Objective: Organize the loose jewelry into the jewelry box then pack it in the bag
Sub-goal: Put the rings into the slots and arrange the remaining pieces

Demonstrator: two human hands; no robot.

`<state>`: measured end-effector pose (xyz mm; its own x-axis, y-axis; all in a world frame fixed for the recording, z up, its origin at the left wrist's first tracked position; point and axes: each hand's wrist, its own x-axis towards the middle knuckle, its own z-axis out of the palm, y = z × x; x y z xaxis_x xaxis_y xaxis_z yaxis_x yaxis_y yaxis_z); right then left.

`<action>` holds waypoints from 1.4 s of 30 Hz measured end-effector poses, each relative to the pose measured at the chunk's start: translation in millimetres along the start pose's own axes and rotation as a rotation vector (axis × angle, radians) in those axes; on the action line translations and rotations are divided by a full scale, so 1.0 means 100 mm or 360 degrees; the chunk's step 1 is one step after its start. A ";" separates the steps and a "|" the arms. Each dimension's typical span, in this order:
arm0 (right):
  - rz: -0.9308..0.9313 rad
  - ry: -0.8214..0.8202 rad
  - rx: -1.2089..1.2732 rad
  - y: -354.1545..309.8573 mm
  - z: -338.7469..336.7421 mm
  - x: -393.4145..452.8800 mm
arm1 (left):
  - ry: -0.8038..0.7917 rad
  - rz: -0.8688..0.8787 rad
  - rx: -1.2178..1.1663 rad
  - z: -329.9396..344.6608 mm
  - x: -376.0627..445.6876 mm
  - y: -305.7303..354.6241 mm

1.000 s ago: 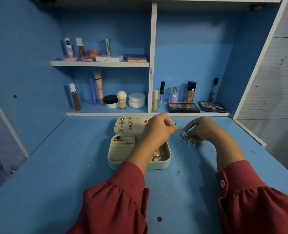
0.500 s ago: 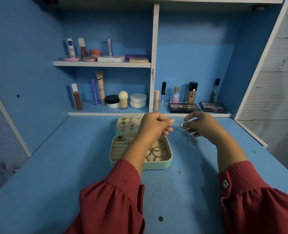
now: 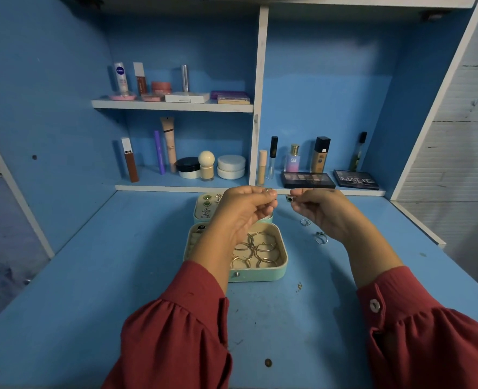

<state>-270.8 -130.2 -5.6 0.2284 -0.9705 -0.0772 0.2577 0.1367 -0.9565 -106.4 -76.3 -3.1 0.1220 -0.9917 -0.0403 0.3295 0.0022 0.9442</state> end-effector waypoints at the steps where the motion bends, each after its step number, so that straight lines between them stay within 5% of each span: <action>1: -0.0009 -0.0004 -0.0009 0.01 0.01 0.00 | -0.0005 -0.0005 0.0012 -0.01 0.00 0.01; 20: -0.0058 0.0003 -0.0400 0.04 0.16 -0.08 | -0.0046 0.0084 0.0712 -0.41 -0.07 0.17; 26: -0.0112 0.0037 -0.0637 0.06 0.23 -0.09 | -0.0115 0.0082 0.0698 -0.71 -0.17 0.32; 36: -0.0043 -0.0104 -0.0203 0.20 0.49 -0.11 | -0.0027 -0.0101 0.0026 -0.95 -0.24 0.37; 42: -0.0071 -0.0214 -0.0247 0.21 0.59 -0.17 | -0.0084 -0.0022 0.0837 -1.07 -0.35 0.45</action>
<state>-214.3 -99.3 -7.6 0.3459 -0.9382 -0.0053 0.1253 0.0518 -0.9908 4.9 -27.9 6.1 0.0689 -0.9963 -0.0504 -0.1853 -0.0624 0.9807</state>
